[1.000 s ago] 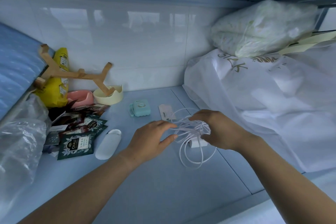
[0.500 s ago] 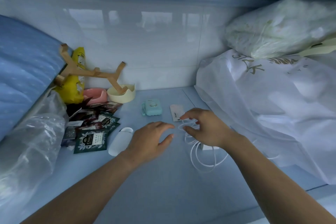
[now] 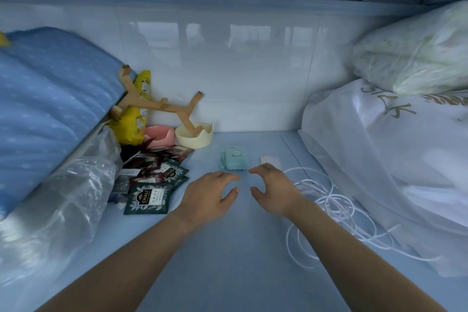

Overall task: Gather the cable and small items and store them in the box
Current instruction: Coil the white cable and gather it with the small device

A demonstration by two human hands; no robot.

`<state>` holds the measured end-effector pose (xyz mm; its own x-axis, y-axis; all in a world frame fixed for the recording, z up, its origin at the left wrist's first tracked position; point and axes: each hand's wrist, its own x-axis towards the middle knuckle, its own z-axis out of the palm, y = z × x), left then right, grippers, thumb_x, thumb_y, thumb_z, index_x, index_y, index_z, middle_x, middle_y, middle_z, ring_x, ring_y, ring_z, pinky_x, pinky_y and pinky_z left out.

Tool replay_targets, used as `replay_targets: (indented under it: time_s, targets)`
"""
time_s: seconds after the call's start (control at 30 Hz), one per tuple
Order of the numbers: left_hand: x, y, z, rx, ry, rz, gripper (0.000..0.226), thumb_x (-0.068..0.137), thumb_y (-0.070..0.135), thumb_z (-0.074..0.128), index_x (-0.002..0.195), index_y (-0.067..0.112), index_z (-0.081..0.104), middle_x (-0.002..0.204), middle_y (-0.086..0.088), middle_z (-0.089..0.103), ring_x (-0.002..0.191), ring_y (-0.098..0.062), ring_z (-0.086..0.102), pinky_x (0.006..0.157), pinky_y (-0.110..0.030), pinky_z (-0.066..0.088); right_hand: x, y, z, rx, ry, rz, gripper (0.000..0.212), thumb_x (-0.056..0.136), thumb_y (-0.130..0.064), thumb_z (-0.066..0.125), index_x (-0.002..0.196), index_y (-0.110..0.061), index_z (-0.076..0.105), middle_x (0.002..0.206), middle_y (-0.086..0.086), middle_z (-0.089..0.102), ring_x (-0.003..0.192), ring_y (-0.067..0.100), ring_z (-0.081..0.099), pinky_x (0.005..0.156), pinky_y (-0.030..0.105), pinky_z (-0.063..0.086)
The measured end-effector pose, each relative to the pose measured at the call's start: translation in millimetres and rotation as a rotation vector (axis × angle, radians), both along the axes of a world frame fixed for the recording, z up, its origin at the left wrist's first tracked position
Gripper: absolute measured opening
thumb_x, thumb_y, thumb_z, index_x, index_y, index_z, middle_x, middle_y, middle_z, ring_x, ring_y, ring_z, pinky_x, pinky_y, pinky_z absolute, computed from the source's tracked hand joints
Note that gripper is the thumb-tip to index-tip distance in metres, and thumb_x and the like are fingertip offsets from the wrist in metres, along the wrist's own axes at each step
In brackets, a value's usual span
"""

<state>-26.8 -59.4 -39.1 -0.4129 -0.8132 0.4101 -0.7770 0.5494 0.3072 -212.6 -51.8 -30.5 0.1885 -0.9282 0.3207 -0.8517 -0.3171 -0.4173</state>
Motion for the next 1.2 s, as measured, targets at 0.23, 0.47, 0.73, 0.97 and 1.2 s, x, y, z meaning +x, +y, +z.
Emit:
replay_targets:
  time_s: [0.23,0.47,0.73,0.97,1.2]
  targets:
    - [-26,-14,-14,0.012,-0.073,0.061,0.033,0.088,0.040,0.046,0.118,0.027,0.055,0.118,0.004,0.059,0.106,-0.020,0.055,0.084,-0.035,0.047,-2,-22,-22,0.189,0.213,-0.162,0.051,0.091,-0.036,0.044,0.130,-0.004,0.035,0.141,0.022,0.032,0.130,0.033,0.030,0.105,0.039,0.027]
    - [-18,-13,-16,-0.028,-0.139,0.077,0.036,0.087,0.039,0.045,0.120,0.028,0.053,0.123,0.006,0.053,0.107,-0.018,0.052,0.082,-0.034,0.046,-1,-12,-22,0.082,0.178,-0.062,0.037,0.087,-0.029,0.045,0.122,-0.018,0.049,0.116,0.011,0.061,0.106,0.029,0.055,0.085,0.033,0.043]
    - [7,-1,-10,-0.021,-0.112,0.073,0.035,0.086,0.036,0.048,0.120,0.028,0.053,0.120,0.006,0.057,0.104,-0.018,0.054,0.083,-0.035,0.046,10,4,-15,0.124,0.156,0.016,0.027,0.088,-0.023,0.045,0.111,-0.014,0.055,0.113,0.011,0.062,0.103,0.031,0.056,0.083,0.032,0.045]
    - [37,15,-10,-0.034,-0.070,0.070,0.034,0.084,0.031,0.053,0.117,0.026,0.056,0.117,0.006,0.057,0.106,-0.016,0.054,0.086,-0.031,0.045,27,28,-16,0.058,0.026,0.087,0.038,0.084,-0.018,0.053,0.121,-0.018,0.055,0.124,0.006,0.060,0.110,0.026,0.055,0.089,0.028,0.041]
    - [57,33,-15,-0.025,-0.094,0.037,0.042,0.082,0.030,0.055,0.123,0.024,0.054,0.134,0.003,0.046,0.127,-0.016,0.039,0.100,-0.032,0.039,39,52,-27,0.055,-0.061,0.089,0.031,0.082,-0.017,0.055,0.112,-0.019,0.062,0.126,0.000,0.059,0.106,0.018,0.059,0.088,0.023,0.044]
